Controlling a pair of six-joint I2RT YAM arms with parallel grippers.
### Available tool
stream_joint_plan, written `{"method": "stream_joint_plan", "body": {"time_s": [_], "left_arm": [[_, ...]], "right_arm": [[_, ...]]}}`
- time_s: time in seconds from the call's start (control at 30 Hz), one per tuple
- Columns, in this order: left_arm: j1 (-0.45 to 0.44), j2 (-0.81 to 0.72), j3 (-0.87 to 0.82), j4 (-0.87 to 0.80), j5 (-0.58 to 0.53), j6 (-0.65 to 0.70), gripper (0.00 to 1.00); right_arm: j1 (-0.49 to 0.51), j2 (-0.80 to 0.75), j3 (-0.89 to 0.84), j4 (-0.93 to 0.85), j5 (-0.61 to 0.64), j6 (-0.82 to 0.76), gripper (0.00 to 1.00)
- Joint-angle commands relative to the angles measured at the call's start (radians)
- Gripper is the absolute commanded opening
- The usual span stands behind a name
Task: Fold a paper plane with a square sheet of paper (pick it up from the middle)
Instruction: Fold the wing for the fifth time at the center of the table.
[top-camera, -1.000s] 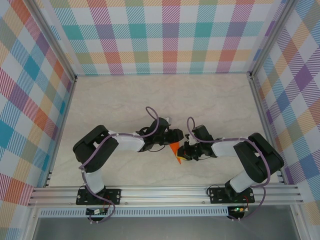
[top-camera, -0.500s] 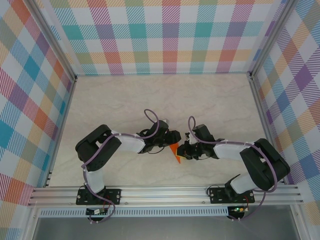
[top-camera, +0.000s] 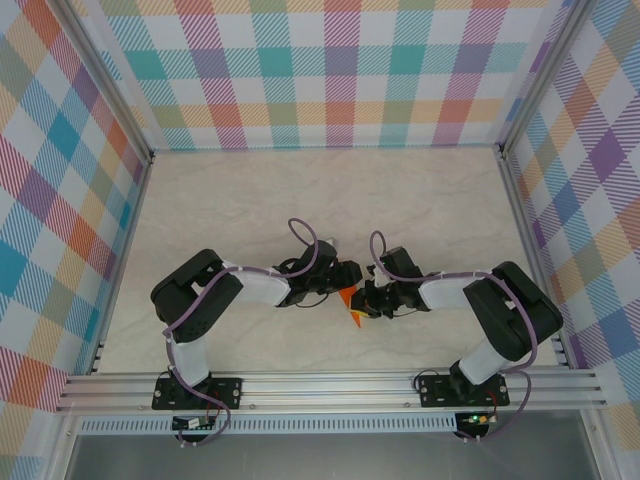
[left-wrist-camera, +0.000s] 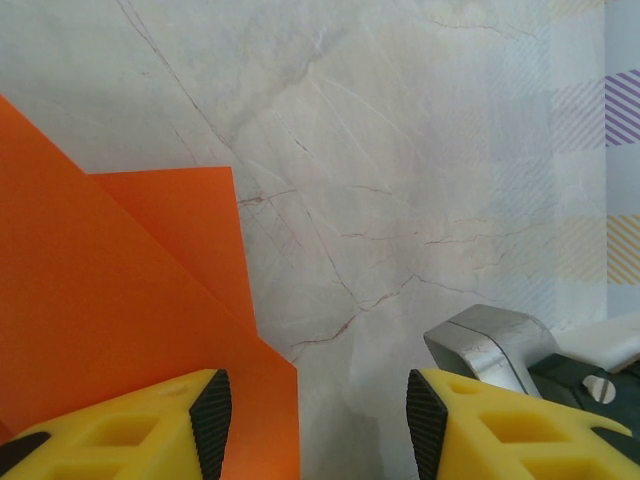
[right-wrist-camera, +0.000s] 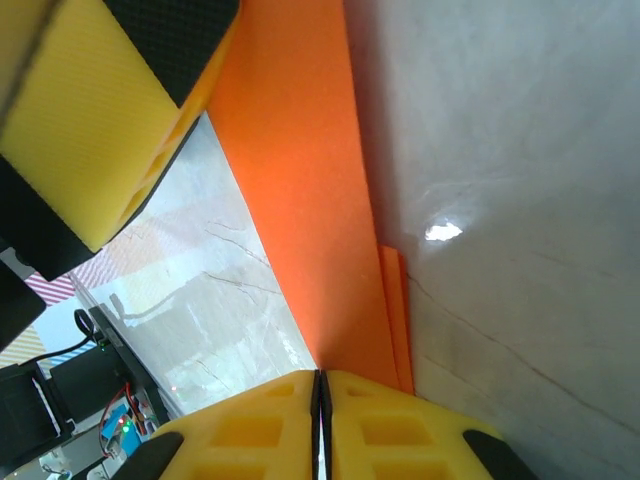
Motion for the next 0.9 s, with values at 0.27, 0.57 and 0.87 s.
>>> {"method": "stream_joint_plan", "body": {"time_s": [0.27, 0.57, 0.87], "left_arm": [[0.077, -0.028, -0.033, -0.015, 0.011, 0.077, 0.53], [0.151, -0.041, -0.037, -0.023, 0.039, 0.143, 0.53], [0.189, -0.035, -0.027, -0.020, 0.061, 0.165, 0.53]], "right_arm": [[0.007, 0.076, -0.068, -0.021, 0.017, -0.040, 0.07], [0.007, 0.073, -0.071, -0.005, 0.002, -0.034, 0.06], [0.006, 0.056, -0.071, -0.009, -0.005, -0.028, 0.06]]}}
